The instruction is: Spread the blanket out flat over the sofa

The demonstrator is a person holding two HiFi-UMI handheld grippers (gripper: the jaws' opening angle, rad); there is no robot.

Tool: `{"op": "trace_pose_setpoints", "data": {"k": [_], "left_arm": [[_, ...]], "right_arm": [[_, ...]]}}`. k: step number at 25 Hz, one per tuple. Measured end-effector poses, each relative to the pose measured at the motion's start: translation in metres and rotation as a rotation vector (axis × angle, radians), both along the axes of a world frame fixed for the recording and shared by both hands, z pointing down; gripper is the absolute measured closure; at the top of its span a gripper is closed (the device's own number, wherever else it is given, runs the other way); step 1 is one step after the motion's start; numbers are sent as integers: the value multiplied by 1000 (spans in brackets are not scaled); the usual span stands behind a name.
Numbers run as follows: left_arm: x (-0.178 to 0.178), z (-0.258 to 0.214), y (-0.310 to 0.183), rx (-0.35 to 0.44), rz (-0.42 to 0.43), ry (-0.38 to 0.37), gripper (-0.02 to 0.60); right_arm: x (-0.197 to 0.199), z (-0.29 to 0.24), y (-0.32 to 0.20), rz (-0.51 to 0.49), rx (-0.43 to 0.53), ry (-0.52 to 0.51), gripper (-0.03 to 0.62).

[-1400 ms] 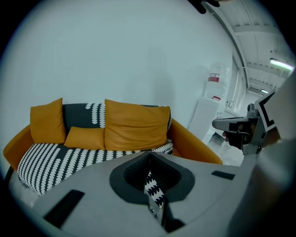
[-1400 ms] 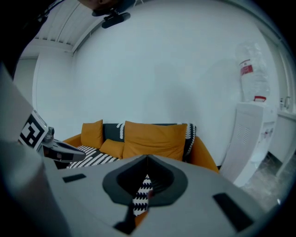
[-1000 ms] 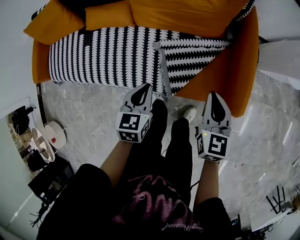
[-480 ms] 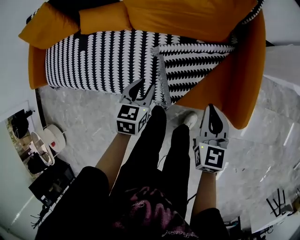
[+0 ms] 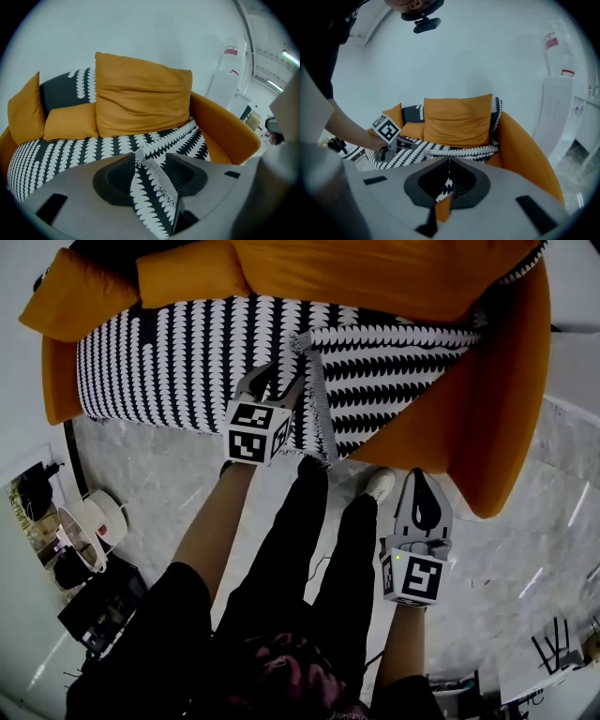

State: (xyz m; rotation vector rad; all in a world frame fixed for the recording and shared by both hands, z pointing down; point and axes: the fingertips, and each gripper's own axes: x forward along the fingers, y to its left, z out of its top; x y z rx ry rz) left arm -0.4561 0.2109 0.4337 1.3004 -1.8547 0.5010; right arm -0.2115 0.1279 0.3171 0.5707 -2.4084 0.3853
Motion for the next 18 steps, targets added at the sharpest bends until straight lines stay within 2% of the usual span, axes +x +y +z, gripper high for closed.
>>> {"op": "trace_pose_setpoints", "data": {"k": [7, 18], "left_arm": [[-25, 72, -26, -77, 42, -8, 388], [-43, 90, -44, -108, 99, -10, 388]], "right_arm": [[21, 48, -7, 12, -45, 49, 572], [34, 50, 12, 24, -70, 96, 572]]}}
